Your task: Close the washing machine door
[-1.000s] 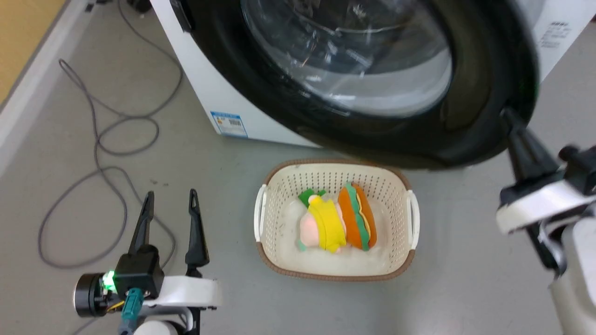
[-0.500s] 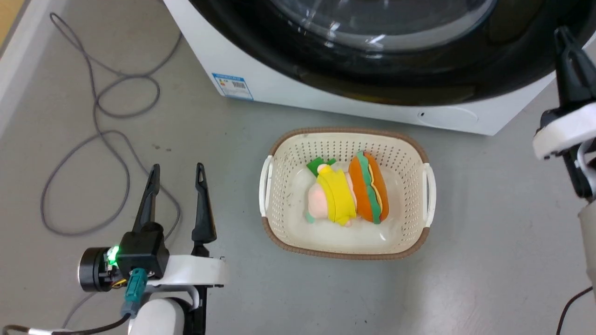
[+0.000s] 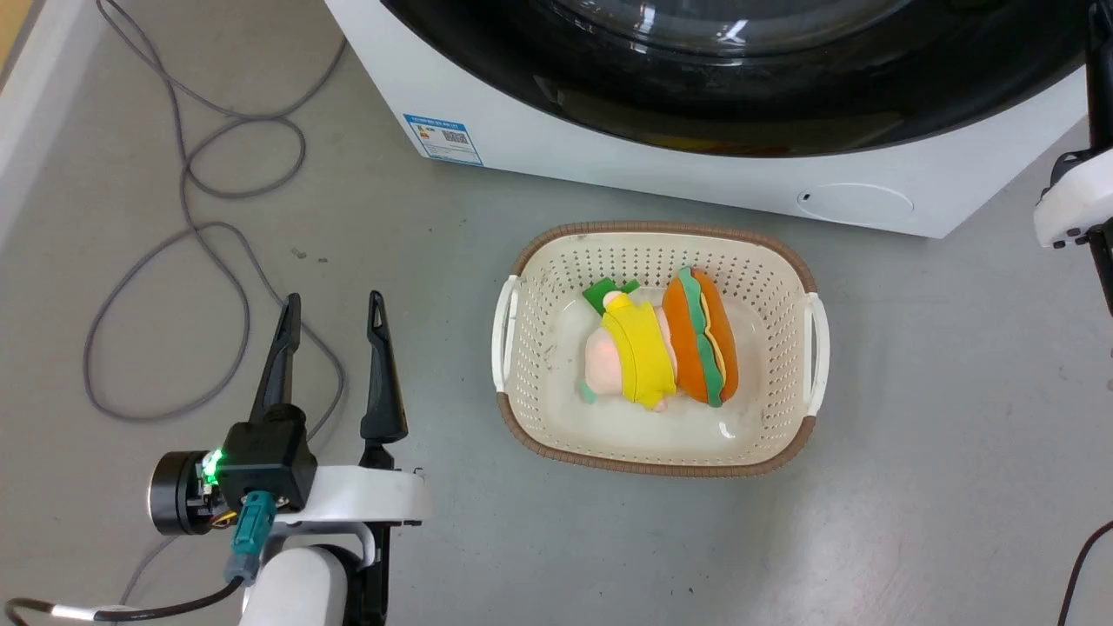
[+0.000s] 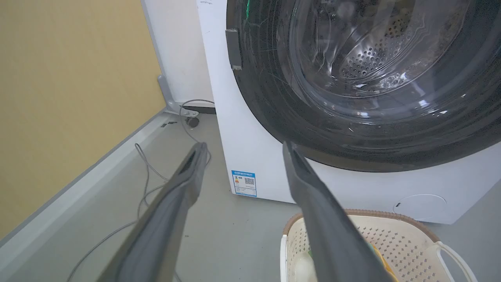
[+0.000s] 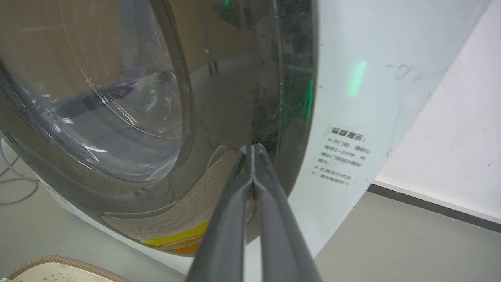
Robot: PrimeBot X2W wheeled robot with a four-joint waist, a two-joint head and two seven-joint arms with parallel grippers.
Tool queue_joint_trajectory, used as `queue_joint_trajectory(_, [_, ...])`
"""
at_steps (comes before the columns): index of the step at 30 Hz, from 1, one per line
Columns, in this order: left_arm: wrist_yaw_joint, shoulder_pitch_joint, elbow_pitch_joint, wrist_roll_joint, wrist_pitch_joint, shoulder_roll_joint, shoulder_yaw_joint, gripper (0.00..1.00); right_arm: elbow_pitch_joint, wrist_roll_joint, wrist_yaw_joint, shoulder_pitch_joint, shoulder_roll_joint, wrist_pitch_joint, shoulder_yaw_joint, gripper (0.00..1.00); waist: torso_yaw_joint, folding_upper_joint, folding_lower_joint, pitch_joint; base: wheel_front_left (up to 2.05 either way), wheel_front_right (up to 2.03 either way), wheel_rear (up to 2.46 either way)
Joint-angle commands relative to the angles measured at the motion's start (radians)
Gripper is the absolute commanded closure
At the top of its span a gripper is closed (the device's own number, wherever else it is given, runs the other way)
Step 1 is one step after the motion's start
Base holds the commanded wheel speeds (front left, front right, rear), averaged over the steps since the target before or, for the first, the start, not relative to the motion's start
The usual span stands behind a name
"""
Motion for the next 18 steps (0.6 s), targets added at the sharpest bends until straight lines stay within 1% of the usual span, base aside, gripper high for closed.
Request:
queue_joint_trajectory(1, [0.003,-0.014,0.0,-0.001,-0.005,-0.001,0.001,0.0,0.009,-0.01,-0.002,-0.023,0.003,-0.003,-0.009,1.0,0.0,0.0,-0.0001,-0.004,0.0,0.0,0.0])
queue_joint_trajectory(4, [0.005,-0.007,0.003,0.001,-0.005,-0.001,0.007,0.0,0.009,-0.019,-0.002,-0.014,0.017,-0.003,-0.021,1.0,-0.006,0.0,-0.0001,-0.02,0.0,0.0,0.0])
queue_joint_trajectory(7, [0.005,0.005,0.01,0.001,-0.005,-0.001,0.012,0.0,-0.025,-0.016,-0.002,0.024,0.033,-0.003,-0.022,1.0,-0.017,0.0,-0.0001,-0.048,0.0,0.0,0.0])
queue_joint_trajectory(11, [0.002,0.024,0.02,0.005,-0.005,-0.001,0.024,0.0,-0.121,0.001,-0.002,0.105,0.051,-0.003,-0.034,1.0,-0.046,0.0,-0.0001,-0.095,0.0,0.0,0.0])
queue_joint_trajectory(18, [-0.014,0.058,0.036,0.024,-0.005,0.002,0.056,0.0,-0.326,0.009,-0.002,0.256,0.104,-0.003,-0.04,1.0,-0.116,0.0,-0.0001,-0.186,0.0,0.0,0.0])
